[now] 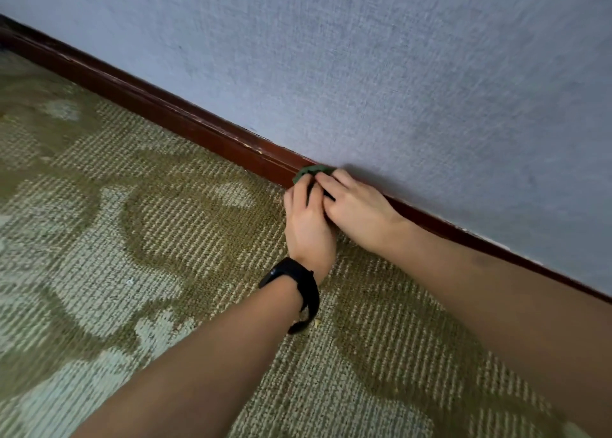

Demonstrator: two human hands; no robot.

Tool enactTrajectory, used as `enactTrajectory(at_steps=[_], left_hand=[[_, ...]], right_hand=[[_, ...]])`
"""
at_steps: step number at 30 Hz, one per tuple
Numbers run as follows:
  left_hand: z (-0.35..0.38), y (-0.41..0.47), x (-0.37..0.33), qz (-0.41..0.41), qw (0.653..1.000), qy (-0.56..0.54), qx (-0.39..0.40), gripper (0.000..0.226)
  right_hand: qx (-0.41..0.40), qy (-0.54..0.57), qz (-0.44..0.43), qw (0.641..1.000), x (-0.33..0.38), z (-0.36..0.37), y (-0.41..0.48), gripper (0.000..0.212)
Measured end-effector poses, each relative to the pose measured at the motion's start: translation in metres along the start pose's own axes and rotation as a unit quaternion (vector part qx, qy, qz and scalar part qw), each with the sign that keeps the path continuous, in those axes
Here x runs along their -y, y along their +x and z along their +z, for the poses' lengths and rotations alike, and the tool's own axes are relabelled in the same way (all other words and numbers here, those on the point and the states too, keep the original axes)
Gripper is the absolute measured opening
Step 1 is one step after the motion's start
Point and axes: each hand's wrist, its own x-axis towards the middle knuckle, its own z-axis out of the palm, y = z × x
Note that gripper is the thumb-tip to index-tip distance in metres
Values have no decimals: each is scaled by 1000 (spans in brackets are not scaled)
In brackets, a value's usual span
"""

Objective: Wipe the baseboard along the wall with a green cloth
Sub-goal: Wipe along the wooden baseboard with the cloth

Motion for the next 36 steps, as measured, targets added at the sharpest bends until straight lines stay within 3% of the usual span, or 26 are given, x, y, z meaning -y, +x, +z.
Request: enactTrajectory(at_steps=[5, 9, 11, 16, 24, 32, 36], left_hand=[[17, -27, -28, 76, 996, -12, 36, 39], [30, -48, -46, 123, 988, 2, 89, 39], [29, -49, -47, 128, 987, 5, 94, 38], [8, -20, -33, 89, 994, 24, 51, 46], [-8, 4, -10, 81, 996, 31, 6, 39], [23, -27, -42, 181, 982, 21, 46, 37], [28, -38, -56, 205, 974, 12, 98, 39]], right_hand=[[-80, 14, 11, 997, -22, 13, -56, 24], [-74, 12, 2, 997, -41, 21, -100, 36], [-69, 13, 11, 997, -42, 22, -104, 29], [-75, 55, 45, 995, -23, 4, -57, 35], [-50, 48, 32, 997, -10, -4, -17, 43], [-103, 49, 26, 993, -41, 12, -89, 28], [-107, 47, 41, 992, -52, 19, -115, 43]])
